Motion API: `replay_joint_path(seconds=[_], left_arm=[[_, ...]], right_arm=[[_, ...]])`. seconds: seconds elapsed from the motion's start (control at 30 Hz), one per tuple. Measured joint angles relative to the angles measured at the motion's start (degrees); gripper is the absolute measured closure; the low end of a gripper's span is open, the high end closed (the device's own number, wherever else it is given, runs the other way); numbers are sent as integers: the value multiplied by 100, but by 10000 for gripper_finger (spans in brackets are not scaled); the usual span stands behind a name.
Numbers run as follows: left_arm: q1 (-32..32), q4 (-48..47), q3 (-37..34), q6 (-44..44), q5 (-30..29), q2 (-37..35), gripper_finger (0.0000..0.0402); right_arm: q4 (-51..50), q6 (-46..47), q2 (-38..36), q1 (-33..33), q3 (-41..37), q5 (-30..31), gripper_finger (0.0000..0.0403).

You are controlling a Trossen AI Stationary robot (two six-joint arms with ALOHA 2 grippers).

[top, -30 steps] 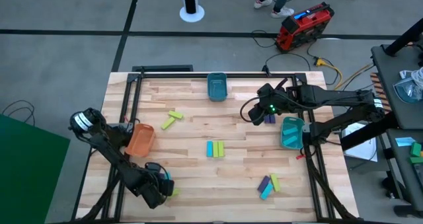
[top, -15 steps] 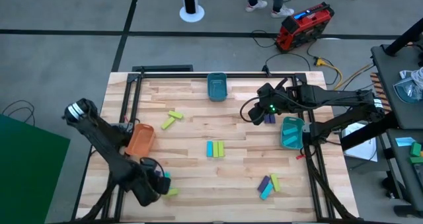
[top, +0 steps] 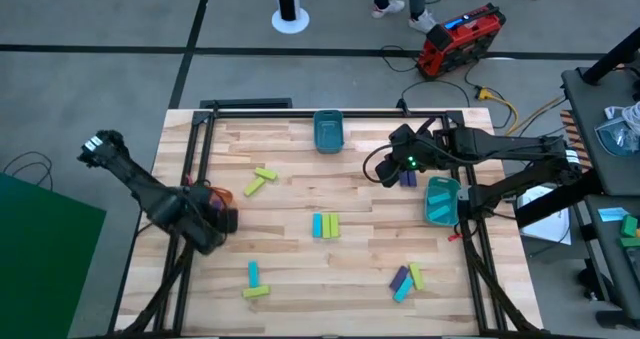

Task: Sort blocks
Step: Put the violet block into the orange bin

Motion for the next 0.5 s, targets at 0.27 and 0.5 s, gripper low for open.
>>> replay_joint_path(seconds=[0.27, 0.5], left_arm=[[745, 500, -1266, 425, -30, -748, 333], [913, 648, -1607, 415, -260, -1180, 333]], right_arm=[[116, 22, 0, -100, 0, -2, 390], [116, 101, 0, -274, 0, -2, 390]])
